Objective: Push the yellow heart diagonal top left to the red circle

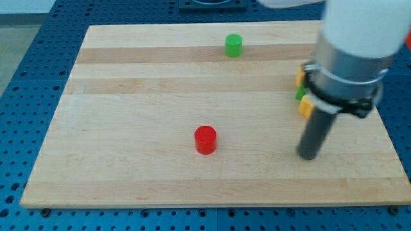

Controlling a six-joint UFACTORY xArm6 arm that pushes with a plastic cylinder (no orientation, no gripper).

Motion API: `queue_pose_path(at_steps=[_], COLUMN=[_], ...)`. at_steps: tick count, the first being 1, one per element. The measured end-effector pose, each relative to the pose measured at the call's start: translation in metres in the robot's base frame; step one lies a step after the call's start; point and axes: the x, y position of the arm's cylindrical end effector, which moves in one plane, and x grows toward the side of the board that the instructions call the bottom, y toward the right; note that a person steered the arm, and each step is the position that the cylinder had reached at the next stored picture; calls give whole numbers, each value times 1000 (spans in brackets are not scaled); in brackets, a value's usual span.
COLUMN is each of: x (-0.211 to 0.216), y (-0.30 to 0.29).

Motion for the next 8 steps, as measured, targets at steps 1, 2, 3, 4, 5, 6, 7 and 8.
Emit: queue_pose_path(at_steps=[1,2,3,4,5,6,7,8], x=[-29,-58,-87,-107,-123,-129,-125,-120], y=[60,108,133,137,128,118,105,89])
